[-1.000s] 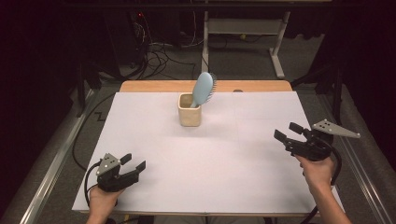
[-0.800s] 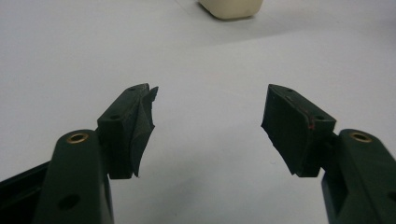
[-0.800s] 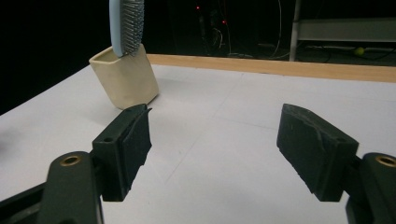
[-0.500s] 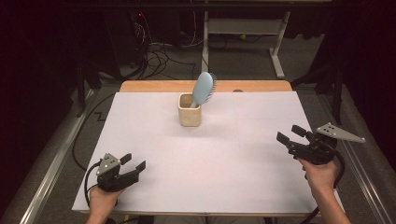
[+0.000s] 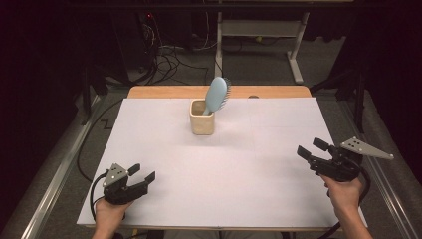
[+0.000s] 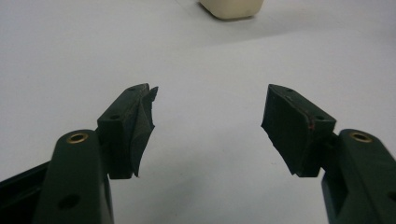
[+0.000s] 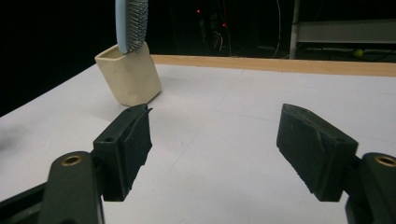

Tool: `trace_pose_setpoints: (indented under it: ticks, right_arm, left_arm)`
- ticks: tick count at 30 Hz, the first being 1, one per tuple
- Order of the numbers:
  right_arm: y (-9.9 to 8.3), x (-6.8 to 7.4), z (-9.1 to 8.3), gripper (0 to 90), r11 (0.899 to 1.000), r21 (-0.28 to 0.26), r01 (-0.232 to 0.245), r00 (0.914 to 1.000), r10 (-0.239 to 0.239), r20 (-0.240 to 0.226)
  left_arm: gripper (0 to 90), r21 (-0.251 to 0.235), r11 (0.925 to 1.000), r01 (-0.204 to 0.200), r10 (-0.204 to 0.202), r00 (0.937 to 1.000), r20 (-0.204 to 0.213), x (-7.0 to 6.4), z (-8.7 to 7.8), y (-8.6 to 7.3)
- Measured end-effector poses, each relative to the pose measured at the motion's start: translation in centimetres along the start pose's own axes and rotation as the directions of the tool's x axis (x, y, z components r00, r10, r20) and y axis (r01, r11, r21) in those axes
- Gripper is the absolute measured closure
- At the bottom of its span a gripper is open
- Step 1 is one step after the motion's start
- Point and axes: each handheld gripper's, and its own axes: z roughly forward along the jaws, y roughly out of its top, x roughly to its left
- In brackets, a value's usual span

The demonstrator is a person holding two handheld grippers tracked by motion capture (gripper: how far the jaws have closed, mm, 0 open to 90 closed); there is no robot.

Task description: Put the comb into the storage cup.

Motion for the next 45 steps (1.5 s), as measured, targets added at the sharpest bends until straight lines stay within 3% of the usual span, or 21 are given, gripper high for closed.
trace_pose_setpoints:
  ticks: [45]
  right_arm:
    - [-3.6, 1.5, -1.9, 25.7, 0.999, 0.009, 0.032, 0.9994, -0.032, 0.012]
  left_arm:
    - [34.1, -0.002, 1.0000, 0.001, -0.001, 1.0000, 0.006, -0.1, 0.0, 0.0]
